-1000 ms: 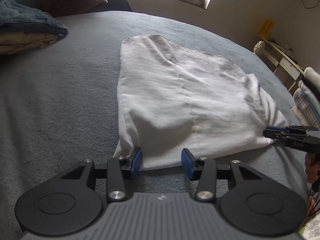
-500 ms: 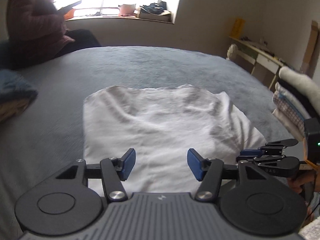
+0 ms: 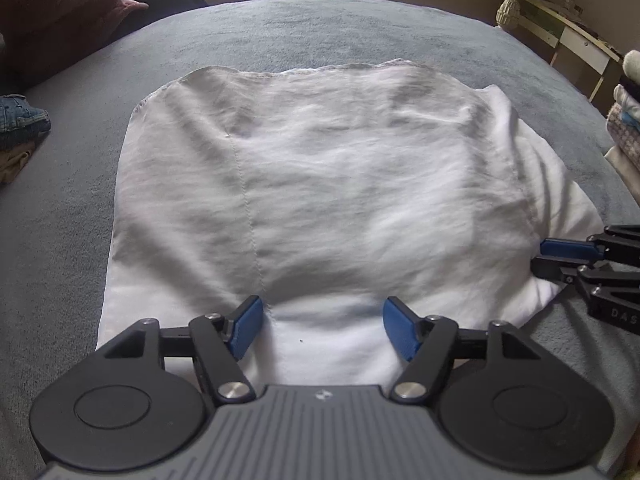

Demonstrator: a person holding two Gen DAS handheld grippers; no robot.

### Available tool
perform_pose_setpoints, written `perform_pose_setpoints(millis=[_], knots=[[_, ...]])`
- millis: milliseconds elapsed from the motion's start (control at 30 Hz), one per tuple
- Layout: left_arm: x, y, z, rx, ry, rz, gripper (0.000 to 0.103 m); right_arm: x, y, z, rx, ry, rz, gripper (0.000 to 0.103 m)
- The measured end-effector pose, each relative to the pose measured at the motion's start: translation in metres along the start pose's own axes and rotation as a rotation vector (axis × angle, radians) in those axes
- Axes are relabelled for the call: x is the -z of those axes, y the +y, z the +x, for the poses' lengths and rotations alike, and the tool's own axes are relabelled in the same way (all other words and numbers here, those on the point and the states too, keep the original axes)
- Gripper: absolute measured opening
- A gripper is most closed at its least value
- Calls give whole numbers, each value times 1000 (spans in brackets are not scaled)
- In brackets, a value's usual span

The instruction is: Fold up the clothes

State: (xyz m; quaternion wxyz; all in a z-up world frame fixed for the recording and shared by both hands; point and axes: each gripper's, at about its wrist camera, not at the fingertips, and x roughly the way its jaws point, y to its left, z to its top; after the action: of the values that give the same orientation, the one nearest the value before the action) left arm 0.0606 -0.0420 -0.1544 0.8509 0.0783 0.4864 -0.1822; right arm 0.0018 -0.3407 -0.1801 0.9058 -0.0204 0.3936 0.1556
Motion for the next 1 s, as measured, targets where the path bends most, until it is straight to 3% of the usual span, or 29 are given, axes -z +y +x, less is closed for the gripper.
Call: perform_pose_setpoints(millis=[233,433,700,800,900,1000], knots=[[-11,-4,4,-21,41,-18,74,-34,9,-15,-27,-54,4,19],[-14,-7,6,-33,54,-15,76,-20,1,20,-21,19,37,19],[-17,-12,5,-51,64,-7,78,-45,-11,4,-27,-14,129,19],[-18,-13,4,-54,66,-8,79,-53,-17,8,6,-21,110,19],[-17,-14,4,-57,69,-13,81,-46,-27,27,21,24,124,19],[-18,-13,6,-59,72,-15,83,-38,-41,35,-16,30,211,19]])
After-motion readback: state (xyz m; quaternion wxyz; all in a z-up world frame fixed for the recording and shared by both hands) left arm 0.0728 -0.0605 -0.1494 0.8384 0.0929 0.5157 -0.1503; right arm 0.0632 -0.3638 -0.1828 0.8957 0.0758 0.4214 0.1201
